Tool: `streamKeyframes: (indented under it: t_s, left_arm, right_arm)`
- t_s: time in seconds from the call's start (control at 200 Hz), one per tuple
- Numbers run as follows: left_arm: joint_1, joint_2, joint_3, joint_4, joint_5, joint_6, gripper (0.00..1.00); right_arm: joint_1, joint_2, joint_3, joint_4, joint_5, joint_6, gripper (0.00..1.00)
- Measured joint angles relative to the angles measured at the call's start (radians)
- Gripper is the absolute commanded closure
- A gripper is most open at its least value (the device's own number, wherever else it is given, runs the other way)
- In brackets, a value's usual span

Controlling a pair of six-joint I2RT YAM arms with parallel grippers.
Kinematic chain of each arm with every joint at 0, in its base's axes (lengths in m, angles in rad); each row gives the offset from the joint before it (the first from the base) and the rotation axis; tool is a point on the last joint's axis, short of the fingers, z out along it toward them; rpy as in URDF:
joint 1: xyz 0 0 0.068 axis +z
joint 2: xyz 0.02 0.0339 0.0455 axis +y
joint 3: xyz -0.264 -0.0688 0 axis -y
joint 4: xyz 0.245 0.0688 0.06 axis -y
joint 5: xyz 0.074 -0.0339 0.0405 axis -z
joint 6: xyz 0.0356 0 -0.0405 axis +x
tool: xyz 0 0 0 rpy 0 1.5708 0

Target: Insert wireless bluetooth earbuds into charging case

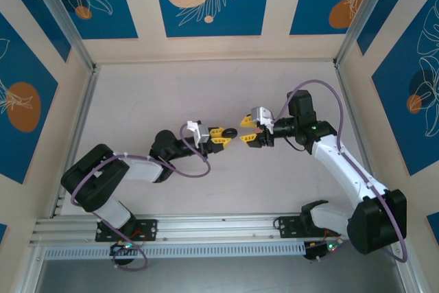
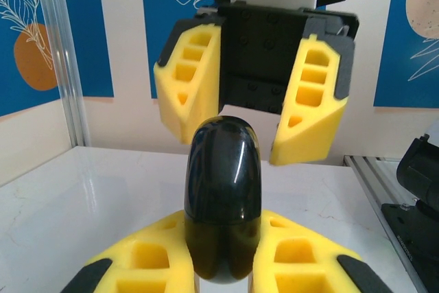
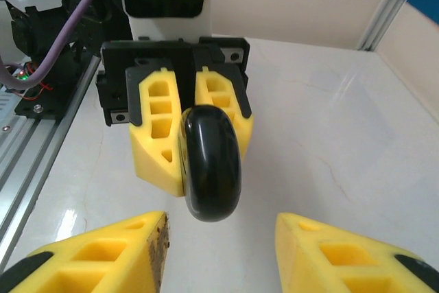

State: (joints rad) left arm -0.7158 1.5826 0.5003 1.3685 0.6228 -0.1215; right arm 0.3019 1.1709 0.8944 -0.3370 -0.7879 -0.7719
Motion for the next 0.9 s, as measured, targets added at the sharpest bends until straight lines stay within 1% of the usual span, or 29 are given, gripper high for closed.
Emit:
streamKeyframes:
  t_s: [0.3, 0.475, 0.635, 0.74, 0.79, 0.9]
  left_arm:
    - [0.0, 0.0, 0.0, 0.0, 0.006, 0.0, 0.86]
    - [0.0, 0.0, 0.0, 0.0, 0.006, 0.0, 0.86]
    - [0.002, 0.0, 0.0, 0.0, 0.006, 0.0, 0.85]
    - [0.002, 0.0, 0.0, 0.001, 0.008, 0.0, 0.85]
    - [0.002, 0.0, 0.0, 0.001, 0.009, 0.0, 0.81]
    - [0.002, 0.0, 0.0, 0.002, 0.007, -0.005, 0.62]
  right_arm:
    - [0.031, 0.095, 0.074, -0.065, -0.074, -0.069, 0.62]
    - [0.039, 0.142, 0.112, -0.106, -0.111, -0.105, 0.71]
    - [0.04, 0.17, 0.148, -0.158, -0.121, -0.144, 0.85]
    - [0.038, 0.174, 0.158, -0.181, -0.121, -0.169, 0.88]
    - [0.038, 0.175, 0.159, -0.186, -0.122, -0.175, 0.89]
    - [0.032, 0.175, 0.16, -0.197, -0.122, -0.187, 0.89]
